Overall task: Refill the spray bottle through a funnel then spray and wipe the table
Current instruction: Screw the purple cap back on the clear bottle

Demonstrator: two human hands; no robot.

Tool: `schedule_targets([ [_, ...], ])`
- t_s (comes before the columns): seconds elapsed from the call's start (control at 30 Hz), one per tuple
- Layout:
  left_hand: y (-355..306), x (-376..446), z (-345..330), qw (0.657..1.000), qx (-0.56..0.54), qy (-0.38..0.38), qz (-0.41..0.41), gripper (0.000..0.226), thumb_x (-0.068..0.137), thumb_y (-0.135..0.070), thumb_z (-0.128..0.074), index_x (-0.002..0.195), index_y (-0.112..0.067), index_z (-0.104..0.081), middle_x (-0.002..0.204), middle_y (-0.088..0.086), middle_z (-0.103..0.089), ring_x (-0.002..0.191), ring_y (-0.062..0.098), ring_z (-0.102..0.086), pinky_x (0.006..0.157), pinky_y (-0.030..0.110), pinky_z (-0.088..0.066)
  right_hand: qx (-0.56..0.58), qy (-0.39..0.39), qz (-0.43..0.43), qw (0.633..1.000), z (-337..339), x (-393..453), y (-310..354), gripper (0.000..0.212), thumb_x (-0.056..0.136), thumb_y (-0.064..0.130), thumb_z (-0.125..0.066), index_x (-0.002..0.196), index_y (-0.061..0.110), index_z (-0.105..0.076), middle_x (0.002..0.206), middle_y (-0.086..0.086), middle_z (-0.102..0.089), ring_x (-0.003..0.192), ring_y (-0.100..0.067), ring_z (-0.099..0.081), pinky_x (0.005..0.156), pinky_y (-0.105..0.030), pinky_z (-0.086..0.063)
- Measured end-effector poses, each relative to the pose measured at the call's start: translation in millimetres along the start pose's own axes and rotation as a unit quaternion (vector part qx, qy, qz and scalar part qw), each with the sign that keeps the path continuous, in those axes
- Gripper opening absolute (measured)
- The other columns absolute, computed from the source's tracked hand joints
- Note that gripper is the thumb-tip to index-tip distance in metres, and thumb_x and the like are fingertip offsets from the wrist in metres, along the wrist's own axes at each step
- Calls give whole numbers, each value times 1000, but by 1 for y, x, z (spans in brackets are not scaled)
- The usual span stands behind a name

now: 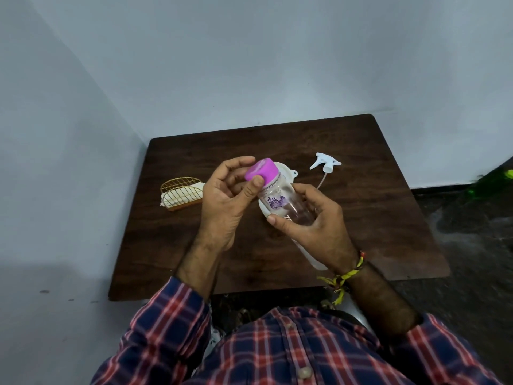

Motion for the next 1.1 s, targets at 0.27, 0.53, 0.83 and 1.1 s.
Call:
schedule_targets([
  [0.27, 9, -1, 12, 998, -18, -56, 3, 41, 83, -19, -67, 121, -4, -61, 97, 7, -73, 92, 17, -68, 76, 33, -59, -20, -10, 12, 1000, -5, 2, -1, 56, 69, 25, -90, 115, 9, -64, 99, -4, -73, 88, -18, -72, 78, -37, -60],
  [0.53, 10, 1, 32, 995, -8, -97, 3, 43, 84, -18, -67, 125, -6, -58, 96, 6, -74, 92, 20, -70, 76, 35, -58, -28, -17, 18, 999, -16, 4, 3, 54, 69, 30, -89, 113, 12, -64, 96, -2, -73, 84, -17, -71, 74, -39, -60],
  [0.83, 6, -1, 35, 995, -60, -77, 31, 77, 71, -34, -83, 137, -14, -48, 108, 14, -71, 104, 29, -66, 77, 37, -58, 33, 20, -8, 999, -41, 5, 3, 46, 71, 18, -88, 110, 9, -66, 96, -4, -74, 87, -21, -72, 79, -43, -60],
  [1.1, 1, -8, 41, 996, -30, -89, -3, 56, 83, -31, -69, 132, -10, -53, 94, 12, -65, 92, 22, -64, 76, 32, -56, -5, -3, 15, 1000, -46, 7, 5, 44, 72, 21, -88, 108, 8, -65, 92, -6, -70, 81, -21, -70, 72, -38, -59],
])
Point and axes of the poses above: each hand's wrist, its own x-axis towards the middle knuckle, its own z-axis out of the back of the hand, y = z × x, the point moved 4 cm from there along x, towards the middle knuckle
